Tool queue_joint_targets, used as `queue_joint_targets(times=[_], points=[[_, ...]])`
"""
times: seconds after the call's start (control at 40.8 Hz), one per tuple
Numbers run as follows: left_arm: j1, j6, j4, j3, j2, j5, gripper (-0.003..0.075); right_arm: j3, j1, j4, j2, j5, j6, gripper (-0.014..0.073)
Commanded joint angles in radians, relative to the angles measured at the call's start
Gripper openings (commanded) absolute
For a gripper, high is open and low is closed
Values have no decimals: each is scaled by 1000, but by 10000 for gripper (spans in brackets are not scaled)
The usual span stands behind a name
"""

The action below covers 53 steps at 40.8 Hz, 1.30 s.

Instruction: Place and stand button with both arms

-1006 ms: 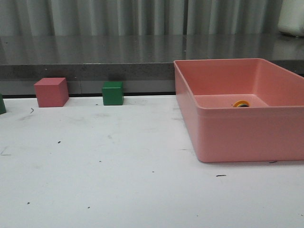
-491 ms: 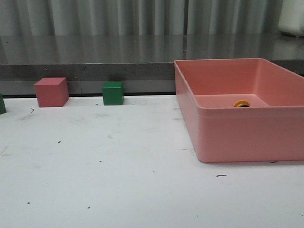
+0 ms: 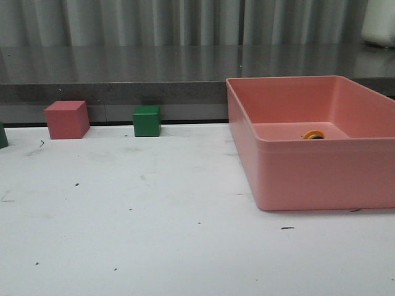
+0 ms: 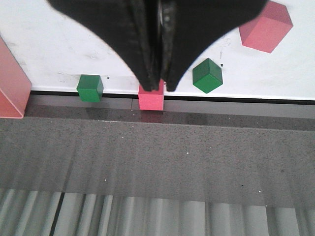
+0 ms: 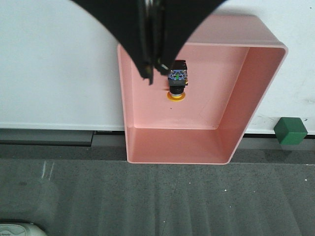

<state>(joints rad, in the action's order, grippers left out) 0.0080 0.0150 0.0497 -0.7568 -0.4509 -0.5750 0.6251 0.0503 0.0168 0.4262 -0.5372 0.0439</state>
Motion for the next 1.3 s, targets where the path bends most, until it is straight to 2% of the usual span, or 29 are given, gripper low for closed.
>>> queue_joint_targets(times=[0.0, 0.074, 0.172, 0.196, 0.27, 0.908, 1.08, 1.276], points=[[-7, 1, 2, -34, -15, 87, 50, 36, -5, -9, 14, 84, -7, 33], [-7, 1, -17, -34, -15, 87, 185, 36, -5, -9, 14, 88, -7, 243], [-7, 1, -16, -34, -15, 87, 426, 36, -5, -9, 14, 92, -7, 474], [-7, 1, -16, -34, -15, 87, 489, 36, -5, -9, 14, 95, -7, 515], [-7, 1, -16, -34, -15, 87, 597, 36, -5, -9, 14, 96, -7, 572], [-7, 1, -16, -34, -15, 87, 598, 50, -5, 11, 35, 113, -7, 576], [-7, 1, -16, -34, -15, 87, 598, 174, -5, 70, 182, -13, -7, 575], [-7, 1, -16, -34, -15, 87, 598, 342, 17, 80, 405, -185, -8, 575]])
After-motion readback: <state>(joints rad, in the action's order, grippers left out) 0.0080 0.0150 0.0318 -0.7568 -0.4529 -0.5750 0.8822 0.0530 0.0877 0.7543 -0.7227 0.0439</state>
